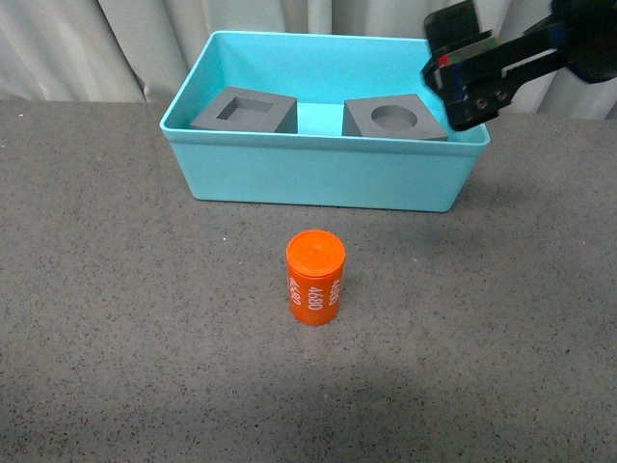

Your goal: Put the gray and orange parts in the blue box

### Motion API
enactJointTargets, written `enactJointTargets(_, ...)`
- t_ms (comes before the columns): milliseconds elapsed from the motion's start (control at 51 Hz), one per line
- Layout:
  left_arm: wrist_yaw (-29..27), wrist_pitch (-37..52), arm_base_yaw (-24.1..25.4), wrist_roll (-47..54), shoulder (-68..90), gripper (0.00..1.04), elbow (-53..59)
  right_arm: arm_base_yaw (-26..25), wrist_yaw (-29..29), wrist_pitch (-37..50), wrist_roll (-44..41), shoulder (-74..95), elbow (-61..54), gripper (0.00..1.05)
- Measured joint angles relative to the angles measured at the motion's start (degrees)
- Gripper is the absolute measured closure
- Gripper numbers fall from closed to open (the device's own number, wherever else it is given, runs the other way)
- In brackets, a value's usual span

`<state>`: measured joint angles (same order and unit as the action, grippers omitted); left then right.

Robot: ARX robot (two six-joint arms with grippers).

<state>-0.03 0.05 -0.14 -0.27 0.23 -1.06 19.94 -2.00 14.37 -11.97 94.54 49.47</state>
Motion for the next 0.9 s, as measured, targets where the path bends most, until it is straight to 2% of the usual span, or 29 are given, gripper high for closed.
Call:
enactJointTargets(137,0.04,0.0,0.0,0.0,0.0,0.07,0.0,3.08,-8.46,-14.73,-2.82,4.09,6.23,0.1)
enactJointTargets(274,0.02,-0.02,0.0,0.0,0.0,0.07,0.0,4.87,-10.95,-24.04,-6.51,7.98,10.12,0.1)
enactJointTargets(372,0.02,-0.02,0.0,0.0,0.0,0.07,0.0,6.36,-12.15,-25.27,-8.02,10.97,11.37,0.1)
enactJointTargets(666,0.02,-0.02,0.0,0.0,0.0,0.07,0.0,11.45,-10.54,-27.5,-10.4,19.3,16.13,0.1)
enactJointTargets(901,0.02,-0.02,0.0,0.0,0.0,0.07,0.0,13.18,-9.18,-29.97,-10.32,23.71,19.74,0.1)
